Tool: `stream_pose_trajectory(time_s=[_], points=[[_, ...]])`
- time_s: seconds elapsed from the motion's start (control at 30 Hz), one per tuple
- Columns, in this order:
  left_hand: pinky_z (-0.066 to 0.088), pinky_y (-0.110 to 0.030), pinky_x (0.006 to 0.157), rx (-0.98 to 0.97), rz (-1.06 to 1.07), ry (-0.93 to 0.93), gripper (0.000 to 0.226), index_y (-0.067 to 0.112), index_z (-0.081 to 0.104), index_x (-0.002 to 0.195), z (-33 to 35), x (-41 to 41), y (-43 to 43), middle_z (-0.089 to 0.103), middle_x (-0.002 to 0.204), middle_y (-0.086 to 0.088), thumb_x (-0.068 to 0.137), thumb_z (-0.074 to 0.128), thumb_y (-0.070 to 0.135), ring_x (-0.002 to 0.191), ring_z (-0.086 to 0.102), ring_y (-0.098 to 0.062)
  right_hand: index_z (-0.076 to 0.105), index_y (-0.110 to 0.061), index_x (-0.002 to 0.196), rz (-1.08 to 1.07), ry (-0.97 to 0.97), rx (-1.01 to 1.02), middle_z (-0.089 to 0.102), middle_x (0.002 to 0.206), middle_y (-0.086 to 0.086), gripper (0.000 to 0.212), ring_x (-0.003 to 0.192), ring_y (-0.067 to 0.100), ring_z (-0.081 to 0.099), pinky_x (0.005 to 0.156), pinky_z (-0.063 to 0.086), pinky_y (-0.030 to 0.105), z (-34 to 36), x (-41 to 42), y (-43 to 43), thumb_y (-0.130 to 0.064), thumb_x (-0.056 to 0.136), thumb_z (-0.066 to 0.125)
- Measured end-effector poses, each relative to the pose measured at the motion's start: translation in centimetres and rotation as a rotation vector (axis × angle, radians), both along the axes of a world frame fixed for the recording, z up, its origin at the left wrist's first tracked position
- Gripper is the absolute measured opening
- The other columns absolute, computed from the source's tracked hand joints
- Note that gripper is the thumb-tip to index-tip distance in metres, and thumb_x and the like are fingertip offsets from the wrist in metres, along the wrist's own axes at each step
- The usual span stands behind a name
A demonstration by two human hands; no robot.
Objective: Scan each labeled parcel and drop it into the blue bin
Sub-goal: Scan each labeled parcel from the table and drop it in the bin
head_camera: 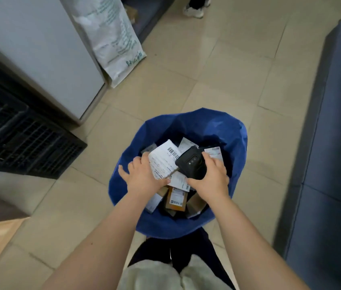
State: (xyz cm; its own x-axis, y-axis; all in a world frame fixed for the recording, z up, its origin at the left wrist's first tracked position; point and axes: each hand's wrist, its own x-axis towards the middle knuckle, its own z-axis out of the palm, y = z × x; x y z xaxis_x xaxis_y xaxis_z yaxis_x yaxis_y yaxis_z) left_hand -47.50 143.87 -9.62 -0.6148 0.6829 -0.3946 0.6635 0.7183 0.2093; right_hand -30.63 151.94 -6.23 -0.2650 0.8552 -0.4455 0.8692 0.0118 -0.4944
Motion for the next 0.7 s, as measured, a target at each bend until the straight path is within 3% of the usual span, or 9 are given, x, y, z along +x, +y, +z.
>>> stream_pose_trajectory(time_s=[0.13,0.33,0.4,0.53,0.7], points=[[0.000,-0.059,0.118,-0.042,-0.009,-0.015,0.111,0.026,0.021,0.151,-7.1,-0.2,2.2,0.025,0.154,-0.009,0.064,0.078,0.066,0.144,0.025,-0.030,0.030,-0.030,0.153,0.025,0.006,-0.033,0.039,0.145,0.000,0.095,0.134,0.025,0.036,0.112,0.032,0.044,-6.8,-1.2,2.5,-0.035,0.073,0.081],[0.004,-0.059,0.117,-0.080,-0.056,0.006,0.113,0.031,0.018,0.153,-16.2,-0.5,4.6,0.016,0.158,-0.012,0.065,0.078,0.066,0.143,0.021,-0.035,0.029,-0.027,0.153,0.065,-0.059,-0.038,0.037,0.147,0.003,0.094,0.134,0.027,0.035,0.111,0.030,0.045,-14.4,-1.0,4.7,-0.035,0.075,0.081],[0.007,-0.059,0.116,-0.098,-0.096,0.046,0.104,0.034,0.018,0.154,-17.3,-0.6,4.8,0.012,0.161,-0.010,0.071,0.074,0.065,0.144,0.019,-0.035,0.028,-0.027,0.154,0.088,-0.087,-0.046,0.036,0.148,0.003,0.094,0.134,0.027,0.034,0.110,0.029,0.046,-15.5,-1.0,5.1,-0.037,0.076,0.081],[0.009,-0.061,0.116,-0.031,-0.177,0.131,0.083,0.038,0.028,0.151,-16.0,-0.4,4.5,0.017,0.162,-0.007,0.082,0.069,0.056,0.144,0.019,-0.034,0.026,-0.029,0.154,0.115,-0.118,-0.040,0.036,0.148,0.001,0.095,0.135,0.026,0.033,0.109,0.029,0.046,-14.6,-1.2,5.1,-0.038,0.076,0.080],[0.004,-0.061,0.118,-0.019,-0.247,0.185,0.075,0.036,0.030,0.150,-8.8,-0.3,4.6,0.025,0.159,-0.006,0.086,0.066,0.052,0.145,0.017,-0.033,0.027,-0.031,0.154,0.111,-0.123,-0.022,0.036,0.147,0.001,0.095,0.134,0.026,0.032,0.109,0.028,0.045,-8.2,-1.6,4.8,-0.039,0.075,0.080]])
